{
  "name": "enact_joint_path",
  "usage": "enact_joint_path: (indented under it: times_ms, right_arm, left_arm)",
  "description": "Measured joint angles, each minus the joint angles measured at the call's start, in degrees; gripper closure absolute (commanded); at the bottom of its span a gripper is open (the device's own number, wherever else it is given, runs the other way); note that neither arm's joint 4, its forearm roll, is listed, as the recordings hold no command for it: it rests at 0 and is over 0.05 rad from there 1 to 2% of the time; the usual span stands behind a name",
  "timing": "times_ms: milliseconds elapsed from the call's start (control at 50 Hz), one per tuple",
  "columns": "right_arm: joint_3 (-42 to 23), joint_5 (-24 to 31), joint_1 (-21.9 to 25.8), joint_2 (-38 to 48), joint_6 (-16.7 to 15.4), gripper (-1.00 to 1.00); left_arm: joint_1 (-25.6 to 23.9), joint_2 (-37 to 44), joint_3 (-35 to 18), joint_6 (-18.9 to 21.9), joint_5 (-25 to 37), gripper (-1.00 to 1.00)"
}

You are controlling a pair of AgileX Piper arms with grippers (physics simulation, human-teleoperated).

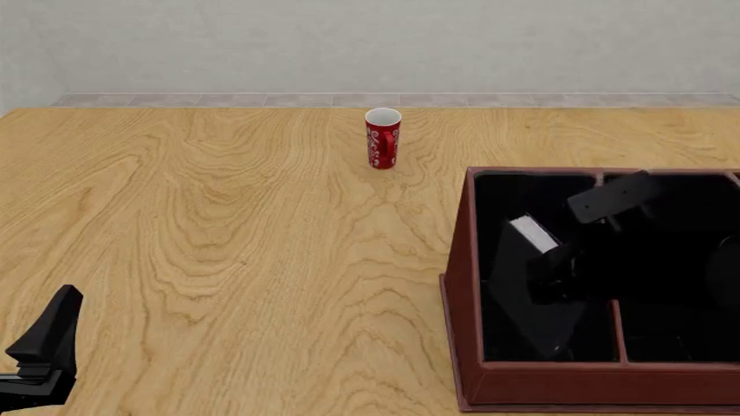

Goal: Pick up the book and place it in the left compartment of the caddy.

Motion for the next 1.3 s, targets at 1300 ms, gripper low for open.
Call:
enact_joint_path:
  times_ms: [1300]
  right_arm:
    - [2.78, -2.07, 0.12, 1.83, 0.44, 1.00]
  left_arm:
    - [0.00, 0.00, 0.00, 0.00, 0.00, -1.00]
